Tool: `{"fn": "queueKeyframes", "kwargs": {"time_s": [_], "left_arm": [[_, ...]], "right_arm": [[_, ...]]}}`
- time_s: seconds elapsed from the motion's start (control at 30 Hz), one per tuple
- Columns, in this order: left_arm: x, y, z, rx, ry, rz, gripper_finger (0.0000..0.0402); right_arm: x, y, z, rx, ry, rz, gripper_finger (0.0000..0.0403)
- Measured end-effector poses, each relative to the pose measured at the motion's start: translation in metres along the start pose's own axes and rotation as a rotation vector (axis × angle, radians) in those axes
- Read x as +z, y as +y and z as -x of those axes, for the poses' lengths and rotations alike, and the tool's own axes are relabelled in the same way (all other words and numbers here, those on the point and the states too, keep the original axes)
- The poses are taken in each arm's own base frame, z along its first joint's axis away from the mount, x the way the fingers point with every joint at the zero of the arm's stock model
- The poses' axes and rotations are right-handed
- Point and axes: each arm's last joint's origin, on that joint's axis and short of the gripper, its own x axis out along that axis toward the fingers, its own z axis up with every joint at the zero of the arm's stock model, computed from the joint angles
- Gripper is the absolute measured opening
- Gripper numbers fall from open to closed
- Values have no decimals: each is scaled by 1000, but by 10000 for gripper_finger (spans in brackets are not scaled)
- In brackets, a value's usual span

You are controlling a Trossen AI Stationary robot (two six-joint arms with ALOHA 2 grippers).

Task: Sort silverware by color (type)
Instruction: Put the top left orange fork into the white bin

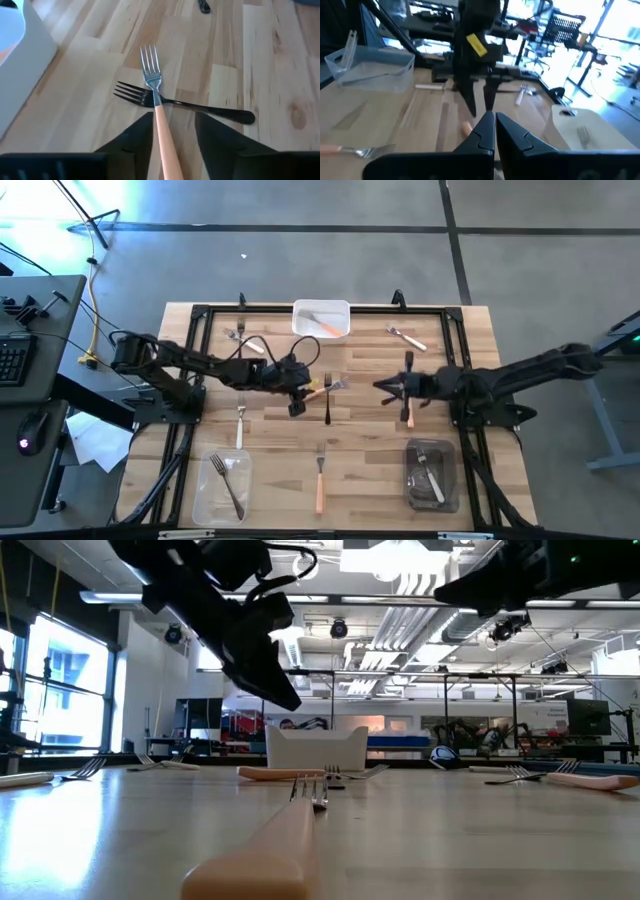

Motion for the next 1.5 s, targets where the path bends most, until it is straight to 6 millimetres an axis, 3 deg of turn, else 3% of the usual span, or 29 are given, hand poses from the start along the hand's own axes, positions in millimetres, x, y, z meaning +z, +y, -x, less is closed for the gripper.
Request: {"fn": "queueKeyframes", "kwargs": {"time_s": [0.27,0.43,0.77,1.17,1.5], "left_arm": [[-2,14,-10,-6,12,28,188],[-4,13,-28,-24,49,26,193],[-6,7,-55,-59,106,10,193],[-21,3,-52,-66,264,-44,166],[-26,3,-56,-49,285,-33,158]], "right_arm": [[-4,-28,-11,-2,-38,85,0],[-4,-39,-11,-21,-39,125,0],[16,-59,-13,-57,-51,166,0],[25,-70,-13,-93,-19,220,0],[23,-71,-13,-93,-3,184,0]]}}
